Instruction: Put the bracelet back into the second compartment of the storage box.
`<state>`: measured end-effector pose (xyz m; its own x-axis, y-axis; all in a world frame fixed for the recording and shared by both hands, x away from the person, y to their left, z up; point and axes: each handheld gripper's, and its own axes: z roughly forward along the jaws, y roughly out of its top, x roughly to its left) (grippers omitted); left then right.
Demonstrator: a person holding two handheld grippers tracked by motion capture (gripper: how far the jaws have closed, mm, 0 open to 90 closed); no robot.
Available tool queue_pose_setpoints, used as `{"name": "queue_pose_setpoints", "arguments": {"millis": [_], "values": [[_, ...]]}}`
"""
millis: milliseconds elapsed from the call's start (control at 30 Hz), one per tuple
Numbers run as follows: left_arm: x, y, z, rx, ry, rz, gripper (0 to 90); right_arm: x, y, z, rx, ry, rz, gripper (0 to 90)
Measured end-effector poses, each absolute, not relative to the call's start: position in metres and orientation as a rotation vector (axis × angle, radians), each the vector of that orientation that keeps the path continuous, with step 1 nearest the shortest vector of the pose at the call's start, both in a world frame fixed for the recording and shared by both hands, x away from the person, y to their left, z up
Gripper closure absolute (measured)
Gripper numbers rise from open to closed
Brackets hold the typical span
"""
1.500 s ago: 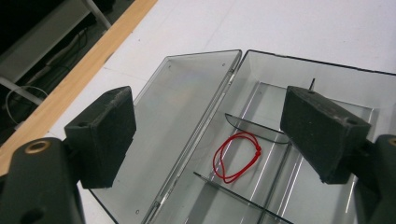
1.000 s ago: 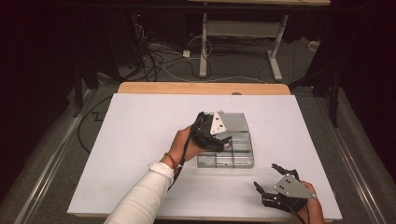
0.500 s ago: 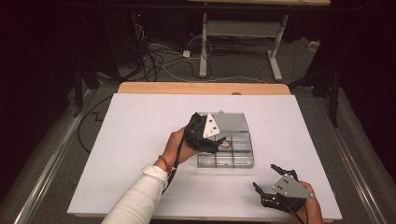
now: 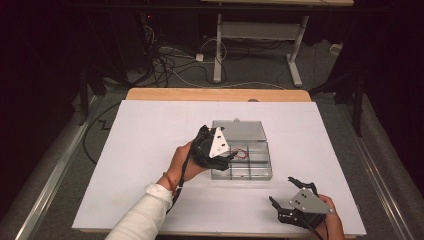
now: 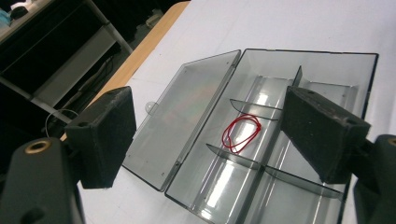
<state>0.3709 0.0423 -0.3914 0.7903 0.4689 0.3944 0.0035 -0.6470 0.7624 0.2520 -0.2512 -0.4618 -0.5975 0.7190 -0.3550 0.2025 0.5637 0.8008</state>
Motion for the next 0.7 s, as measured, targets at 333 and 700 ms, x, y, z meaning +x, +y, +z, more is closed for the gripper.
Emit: {"name": "queue_pose_setpoints", "arguments": {"millis": [333, 700], "values": [[0.363, 0.052, -0.393, 2.158, 0.345, 0.74, 17.5, 0.252, -0.25, -0.462, 0.73, 2.114, 0.961, 19.0], [0.353, 0.057, -0.395, 2.132, 0.318, 0.745, 17.6, 0.251, -0.248, -0.462, 0.722, 2.12, 0.96, 18.9]]}}
